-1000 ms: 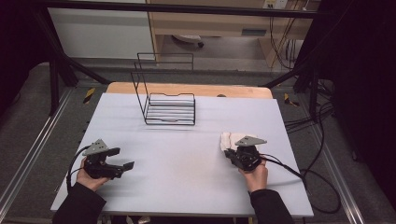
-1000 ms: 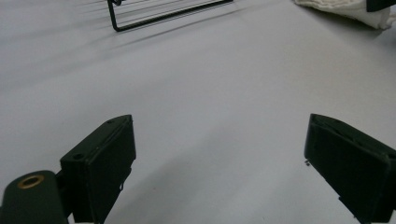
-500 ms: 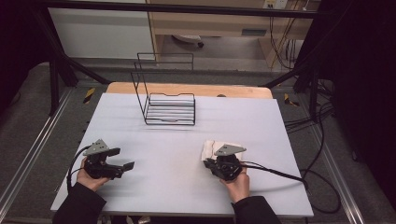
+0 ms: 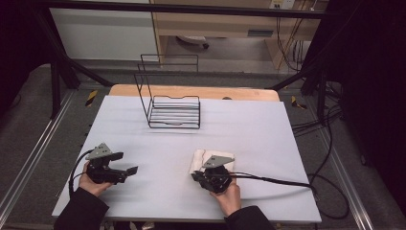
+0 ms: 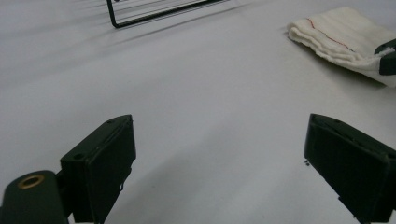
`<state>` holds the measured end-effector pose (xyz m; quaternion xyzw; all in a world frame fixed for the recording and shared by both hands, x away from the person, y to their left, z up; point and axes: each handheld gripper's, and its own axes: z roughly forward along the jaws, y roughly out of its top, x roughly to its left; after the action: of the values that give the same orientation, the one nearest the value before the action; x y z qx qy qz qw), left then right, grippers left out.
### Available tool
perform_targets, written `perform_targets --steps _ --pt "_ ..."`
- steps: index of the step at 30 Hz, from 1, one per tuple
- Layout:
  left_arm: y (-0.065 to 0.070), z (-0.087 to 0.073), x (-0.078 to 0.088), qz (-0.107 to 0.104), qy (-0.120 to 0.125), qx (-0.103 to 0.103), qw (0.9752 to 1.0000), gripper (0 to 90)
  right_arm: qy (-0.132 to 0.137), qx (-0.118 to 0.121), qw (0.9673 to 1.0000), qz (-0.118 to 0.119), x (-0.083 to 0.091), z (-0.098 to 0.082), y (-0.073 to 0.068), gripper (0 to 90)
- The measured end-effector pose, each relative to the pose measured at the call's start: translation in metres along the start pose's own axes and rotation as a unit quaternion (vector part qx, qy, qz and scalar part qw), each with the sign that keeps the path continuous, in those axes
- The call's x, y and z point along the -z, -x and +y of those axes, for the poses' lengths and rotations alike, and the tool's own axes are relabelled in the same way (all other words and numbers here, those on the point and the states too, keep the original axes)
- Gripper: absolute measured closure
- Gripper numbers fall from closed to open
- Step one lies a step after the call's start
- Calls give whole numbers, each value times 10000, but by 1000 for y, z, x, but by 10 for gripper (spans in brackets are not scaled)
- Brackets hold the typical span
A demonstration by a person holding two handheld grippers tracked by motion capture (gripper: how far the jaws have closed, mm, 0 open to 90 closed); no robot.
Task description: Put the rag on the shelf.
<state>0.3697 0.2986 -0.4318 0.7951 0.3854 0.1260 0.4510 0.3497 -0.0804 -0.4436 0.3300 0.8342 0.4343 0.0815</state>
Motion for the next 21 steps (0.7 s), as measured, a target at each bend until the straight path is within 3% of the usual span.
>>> perform_targets --steps 8,12,16,21 --pt "0 0 0 -5 -22 20 10000 89 -44 -46 9999 97 -9 -4 -3 797" --pt "1 0 -2 -11 -54 25 10000 88 82 -68 9998 164 -4 0 -1 666" --pt "2 1 -2 -8 -70 2 10000 88 213 -70 9997 -56 10 6 7 514" --pt "3 1 -6 -18 -119 2 9999 87 341 -485 9981 -143 28 4 32 334"
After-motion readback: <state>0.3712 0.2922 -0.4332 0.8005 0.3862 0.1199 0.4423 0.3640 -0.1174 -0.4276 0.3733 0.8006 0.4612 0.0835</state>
